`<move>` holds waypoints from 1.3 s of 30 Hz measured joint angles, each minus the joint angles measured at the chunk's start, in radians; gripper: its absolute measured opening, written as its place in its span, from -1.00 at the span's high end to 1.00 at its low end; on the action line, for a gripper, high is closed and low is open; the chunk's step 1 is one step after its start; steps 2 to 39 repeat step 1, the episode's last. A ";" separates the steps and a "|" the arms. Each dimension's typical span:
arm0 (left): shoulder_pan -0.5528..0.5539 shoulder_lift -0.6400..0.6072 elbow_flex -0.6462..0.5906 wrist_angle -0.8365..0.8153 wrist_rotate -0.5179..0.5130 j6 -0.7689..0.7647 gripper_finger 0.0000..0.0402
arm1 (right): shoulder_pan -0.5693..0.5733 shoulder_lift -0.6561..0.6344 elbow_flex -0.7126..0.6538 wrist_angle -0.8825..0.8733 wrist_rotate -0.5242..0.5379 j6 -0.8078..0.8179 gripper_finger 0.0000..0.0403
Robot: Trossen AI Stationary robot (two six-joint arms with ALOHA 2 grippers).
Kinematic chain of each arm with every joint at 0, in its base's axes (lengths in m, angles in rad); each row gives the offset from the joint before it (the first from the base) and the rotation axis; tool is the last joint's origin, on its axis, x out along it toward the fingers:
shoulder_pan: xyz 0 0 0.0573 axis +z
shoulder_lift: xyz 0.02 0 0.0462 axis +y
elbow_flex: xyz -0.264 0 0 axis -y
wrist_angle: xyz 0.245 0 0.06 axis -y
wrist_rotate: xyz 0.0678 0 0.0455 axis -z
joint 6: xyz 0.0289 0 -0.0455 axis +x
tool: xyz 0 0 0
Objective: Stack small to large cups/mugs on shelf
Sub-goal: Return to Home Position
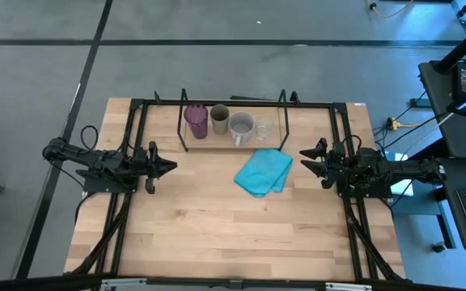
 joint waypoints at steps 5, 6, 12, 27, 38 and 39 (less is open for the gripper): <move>0.000 0.000 0.000 0.000 0.000 0.000 0.84 | 0.000 0.000 0.000 0.000 0.000 0.000 0.00; 0.000 0.000 0.000 0.000 0.000 0.000 0.84 | 0.000 0.000 0.000 0.000 0.000 0.000 0.00; 0.000 0.000 0.000 0.000 0.000 0.000 0.84 | 0.000 0.000 0.000 0.000 0.000 0.000 0.00; 0.000 0.000 0.000 0.000 0.000 0.000 0.84 | 0.000 0.000 0.000 0.000 0.000 0.000 0.00; 0.000 0.000 0.000 0.000 0.000 0.000 0.84 | 0.000 0.000 0.000 0.000 0.000 0.000 0.00; 0.000 0.000 0.000 0.000 0.000 0.000 0.84 | 0.000 0.000 0.000 0.000 0.000 0.000 0.00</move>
